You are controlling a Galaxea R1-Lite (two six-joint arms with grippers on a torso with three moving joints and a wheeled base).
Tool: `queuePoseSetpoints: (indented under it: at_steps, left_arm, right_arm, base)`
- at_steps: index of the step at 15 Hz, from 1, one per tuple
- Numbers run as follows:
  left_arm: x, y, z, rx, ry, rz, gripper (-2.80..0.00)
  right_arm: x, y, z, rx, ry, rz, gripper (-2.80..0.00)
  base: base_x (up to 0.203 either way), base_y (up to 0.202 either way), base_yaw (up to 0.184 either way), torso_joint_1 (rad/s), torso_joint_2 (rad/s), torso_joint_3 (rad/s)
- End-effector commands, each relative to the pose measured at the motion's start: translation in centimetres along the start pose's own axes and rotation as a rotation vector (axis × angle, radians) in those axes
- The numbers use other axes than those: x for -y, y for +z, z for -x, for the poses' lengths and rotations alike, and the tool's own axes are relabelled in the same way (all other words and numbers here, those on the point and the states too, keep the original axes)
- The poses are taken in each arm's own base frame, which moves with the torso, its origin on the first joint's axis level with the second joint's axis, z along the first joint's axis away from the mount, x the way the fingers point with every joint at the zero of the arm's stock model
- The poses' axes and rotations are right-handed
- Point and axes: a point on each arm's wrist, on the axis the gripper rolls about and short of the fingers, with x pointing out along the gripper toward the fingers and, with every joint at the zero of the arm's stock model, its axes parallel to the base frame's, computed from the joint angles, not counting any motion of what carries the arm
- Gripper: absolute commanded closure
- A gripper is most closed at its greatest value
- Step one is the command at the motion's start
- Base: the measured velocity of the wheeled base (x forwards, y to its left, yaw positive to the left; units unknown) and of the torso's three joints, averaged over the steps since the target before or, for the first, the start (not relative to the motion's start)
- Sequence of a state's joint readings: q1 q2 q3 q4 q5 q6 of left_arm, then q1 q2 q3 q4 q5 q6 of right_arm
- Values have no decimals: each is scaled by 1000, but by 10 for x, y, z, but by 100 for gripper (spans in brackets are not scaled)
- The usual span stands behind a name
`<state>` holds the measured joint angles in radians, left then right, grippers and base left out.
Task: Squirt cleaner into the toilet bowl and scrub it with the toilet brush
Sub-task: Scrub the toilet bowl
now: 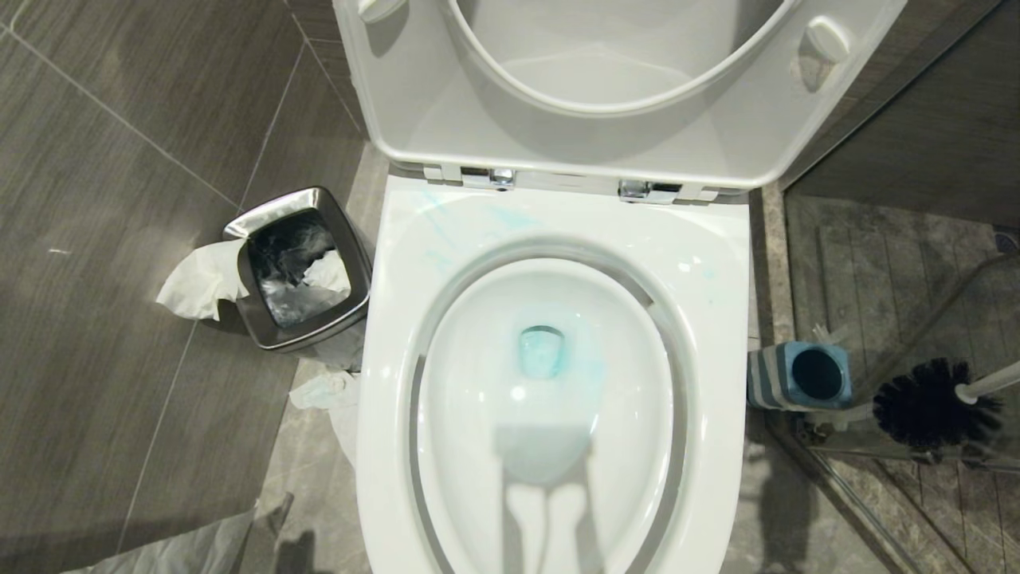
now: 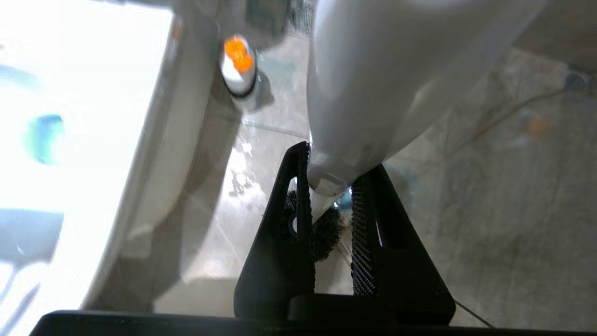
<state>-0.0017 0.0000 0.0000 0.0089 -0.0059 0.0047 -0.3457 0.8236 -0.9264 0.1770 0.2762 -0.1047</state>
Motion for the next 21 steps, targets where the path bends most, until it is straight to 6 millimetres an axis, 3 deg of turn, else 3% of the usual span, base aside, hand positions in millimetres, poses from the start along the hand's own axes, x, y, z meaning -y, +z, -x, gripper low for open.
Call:
queuePoseSetpoints:
  at_steps: [1,8,12,21]
  left_arm:
    - [0,0,0,0,0,0,0]
    - [0,0,0,-1,0,0,0]
    - [0,0,0,-2,0,0,0]
    - [0,0,0,-1,0,0,0]
  right_arm:
    - [-2,6,7,35,23,-8,0]
    - [-8,3,11,46,217,-46,0]
    - [-10,3,16,49,244,-45,0]
    - [-4,54,4,74,381,-35,0]
  base:
    - [0,0,0,0,0,0]
    - [0,0,0,0,0,0]
    - [0,0,0,0,0,0]
    - [0,0,0,0,0,0]
